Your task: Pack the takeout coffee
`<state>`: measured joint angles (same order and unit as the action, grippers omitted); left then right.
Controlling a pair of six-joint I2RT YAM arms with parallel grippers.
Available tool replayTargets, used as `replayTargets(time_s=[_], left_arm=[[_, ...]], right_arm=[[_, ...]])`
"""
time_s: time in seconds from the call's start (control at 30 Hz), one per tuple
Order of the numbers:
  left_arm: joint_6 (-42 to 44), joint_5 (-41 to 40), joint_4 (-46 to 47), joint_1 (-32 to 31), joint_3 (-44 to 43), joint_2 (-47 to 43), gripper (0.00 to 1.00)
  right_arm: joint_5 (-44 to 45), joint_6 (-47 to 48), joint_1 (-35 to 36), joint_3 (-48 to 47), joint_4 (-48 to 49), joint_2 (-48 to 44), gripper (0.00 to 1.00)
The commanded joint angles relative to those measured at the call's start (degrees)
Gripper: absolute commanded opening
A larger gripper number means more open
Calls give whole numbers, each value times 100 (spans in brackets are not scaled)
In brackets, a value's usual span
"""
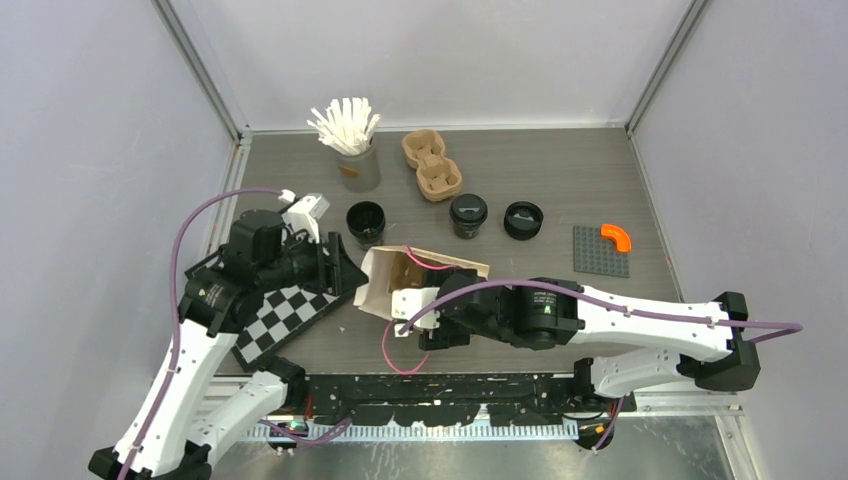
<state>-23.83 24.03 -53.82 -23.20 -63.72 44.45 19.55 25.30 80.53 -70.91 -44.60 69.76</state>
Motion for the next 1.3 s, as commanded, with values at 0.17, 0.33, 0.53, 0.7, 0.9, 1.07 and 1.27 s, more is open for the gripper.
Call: replayTargets(time_s=[0.17, 0.33, 0.53, 0.7, 0.9, 1.07, 1.27], left_arm=[[355, 152, 286, -9, 279, -28, 56], [309, 215, 713, -9, 386, -33, 49], [87, 743, 1077, -10, 622, -147, 8], [-38, 1015, 1428, -18, 1041, -516, 0], [160, 1255, 1554, -17, 1441, -943, 0], [84, 1336, 1638, -13, 1643, -1217, 0], [129, 1400, 1628, -15, 1736, -1441, 0]], right_arm=[[277, -168, 115, -20, 166, -92, 69], [311, -241, 151, 19, 55, -161, 69], [454, -338, 151, 196, 4, -418, 69], [461, -90, 149, 126, 151, -359, 70], [296, 455, 151, -196, 473, 293, 72], [243, 837, 113, -225, 759, 651, 71], [-75, 1110, -161, -208, 1039, 845, 71]])
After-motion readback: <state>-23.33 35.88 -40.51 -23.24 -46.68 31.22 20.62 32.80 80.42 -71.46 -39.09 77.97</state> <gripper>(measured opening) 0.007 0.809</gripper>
